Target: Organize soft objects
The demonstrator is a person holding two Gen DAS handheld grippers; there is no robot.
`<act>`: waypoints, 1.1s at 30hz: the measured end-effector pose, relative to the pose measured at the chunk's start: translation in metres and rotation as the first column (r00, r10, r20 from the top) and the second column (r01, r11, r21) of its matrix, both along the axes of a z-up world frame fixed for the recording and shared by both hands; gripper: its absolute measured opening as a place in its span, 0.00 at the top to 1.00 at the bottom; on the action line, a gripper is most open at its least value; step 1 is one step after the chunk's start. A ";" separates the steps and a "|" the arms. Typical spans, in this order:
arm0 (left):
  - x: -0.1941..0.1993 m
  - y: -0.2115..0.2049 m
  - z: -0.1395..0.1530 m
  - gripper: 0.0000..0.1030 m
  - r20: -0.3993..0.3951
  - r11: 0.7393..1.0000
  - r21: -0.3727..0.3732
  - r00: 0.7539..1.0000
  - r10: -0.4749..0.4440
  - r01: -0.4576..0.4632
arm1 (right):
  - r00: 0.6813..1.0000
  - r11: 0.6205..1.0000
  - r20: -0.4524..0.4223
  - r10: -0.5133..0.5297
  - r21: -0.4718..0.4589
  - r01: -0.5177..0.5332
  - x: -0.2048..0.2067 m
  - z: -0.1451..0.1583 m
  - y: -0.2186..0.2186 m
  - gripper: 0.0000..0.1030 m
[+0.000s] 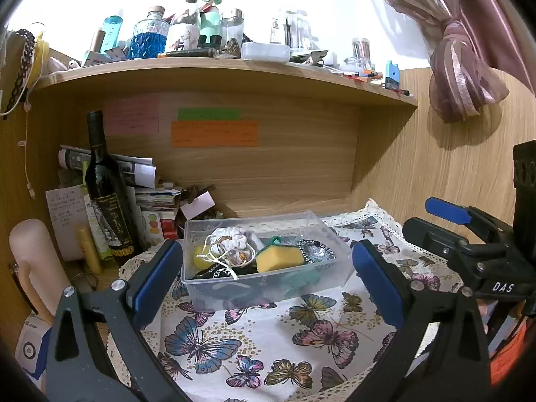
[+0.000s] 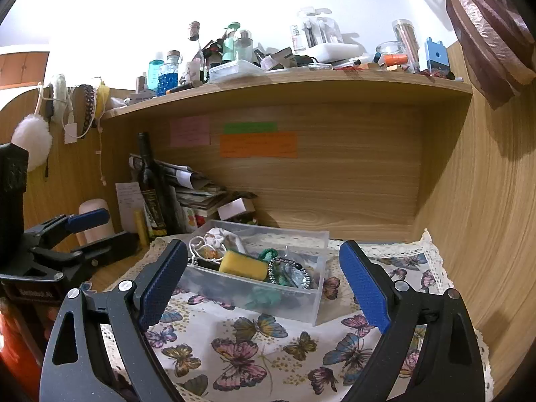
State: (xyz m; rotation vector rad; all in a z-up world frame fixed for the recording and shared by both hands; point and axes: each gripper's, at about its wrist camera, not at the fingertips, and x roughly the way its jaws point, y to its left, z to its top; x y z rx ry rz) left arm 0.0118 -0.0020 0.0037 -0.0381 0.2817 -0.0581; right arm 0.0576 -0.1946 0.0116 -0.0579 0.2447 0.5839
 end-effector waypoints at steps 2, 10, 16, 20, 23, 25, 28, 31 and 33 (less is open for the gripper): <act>0.000 0.000 0.000 0.00 0.000 1.000 0.002 1.000 0.002 -0.002 | 1.000 1.000 0.001 -0.001 0.001 0.001 0.000 0.000 0.001 0.11; 0.000 0.000 0.000 0.00 0.001 1.000 0.001 1.000 0.004 -0.004 | 1.000 1.000 -0.005 0.000 0.009 0.000 -0.001 0.000 0.002 0.08; 0.000 0.000 0.001 0.00 0.004 1.000 0.002 1.000 0.010 -0.010 | 1.000 1.000 -0.003 -0.004 0.012 0.004 -0.003 0.000 0.003 0.07; -0.002 -0.002 0.002 0.00 0.009 1.000 0.005 1.000 0.013 -0.013 | 1.000 1.000 -0.005 -0.005 0.013 0.005 -0.003 0.000 0.003 0.07; -0.003 -0.003 0.002 0.00 0.011 1.000 0.004 1.000 0.018 -0.018 | 1.000 1.000 -0.005 -0.004 0.013 0.004 -0.003 0.000 0.003 0.07; -0.003 -0.003 0.002 0.00 0.012 1.000 0.001 1.000 0.019 -0.019 | 1.000 1.000 -0.005 -0.004 0.014 0.004 -0.003 0.000 0.003 0.07; -0.003 -0.003 0.003 0.00 0.012 1.000 0.000 1.000 0.016 -0.016 | 1.000 1.000 -0.006 -0.003 0.015 0.003 -0.003 0.000 0.003 0.07; -0.003 -0.003 0.003 0.00 0.012 1.000 0.000 1.000 0.019 -0.019 | 1.000 1.000 -0.006 -0.004 0.016 0.004 -0.003 0.000 0.002 0.07; -0.003 -0.004 0.003 0.00 0.009 1.000 0.000 1.000 0.021 -0.021 | 1.000 1.000 -0.008 -0.001 0.016 0.001 -0.002 0.000 0.002 0.07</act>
